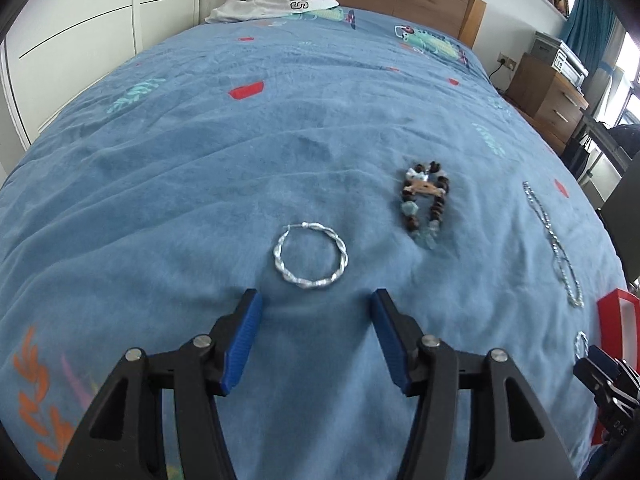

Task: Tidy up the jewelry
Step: 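Grasp a twisted silver hoop with the left tool while the right tool grasps the other hoop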

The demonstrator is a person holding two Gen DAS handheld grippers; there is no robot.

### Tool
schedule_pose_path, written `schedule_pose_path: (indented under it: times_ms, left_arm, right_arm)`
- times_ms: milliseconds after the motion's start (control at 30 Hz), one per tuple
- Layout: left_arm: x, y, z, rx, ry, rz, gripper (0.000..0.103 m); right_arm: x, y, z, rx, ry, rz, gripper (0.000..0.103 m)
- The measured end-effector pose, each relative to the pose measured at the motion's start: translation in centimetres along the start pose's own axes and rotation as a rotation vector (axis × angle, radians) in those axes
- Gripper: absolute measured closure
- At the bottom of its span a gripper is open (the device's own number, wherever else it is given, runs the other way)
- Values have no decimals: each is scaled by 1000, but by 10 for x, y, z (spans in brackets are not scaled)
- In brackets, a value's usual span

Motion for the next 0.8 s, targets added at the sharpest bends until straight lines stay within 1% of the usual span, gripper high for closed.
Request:
schedule_pose_path:
  times_ms: [167,233,300,367,467,500,533,633,800]
  left_arm:
    - [-4,-10,-12,-23,-9,-8,48]
    - [-4,-11,-15,-29,-5,-6,48]
    - [-5,-10,-16,-45,-9,-14,49]
    - [-7,-8,-15,-63,-21,-27,50]
    - [-9,-6,-13,-77,-29,-31,58]
    - [-10,-5,-13,-81,-33,-38,64]
    - [-12,-5,-12,-84,-39,-44,66]
    - [-14,-3,-9,-87,-49,-46,66]
    - [-15,7,4,-88,-36,-36,66]
  right_arm:
    - [-3,-2,-8,-11,-10,-6,48]
    - [-3,-2,-9,-20,-13,-9,52]
    - [-3,-2,-11,-25,-19,-12,59]
    - [-3,-1,-12,-30,-29,-11,63]
    - [-2,0,-12,-39,-38,-9,63]
    - [-1,1,-12,-40,-41,-8,63]
    - [1,2,-12,-42,-48,-4,63]
    - [6,3,-9,-46,-63,9,63]
    - [19,10,-3,-43,-100,33,64]
Point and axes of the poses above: each gripper's, at about its wrist camera, not at the fingertips, and z roughly against the way its jaws point, x to its left, y to its underside, the point moved 2 cm from there along -z, roughly the way its jaws point, and after that the axes turned 8 degrees about -y, right-handed, at the moved point
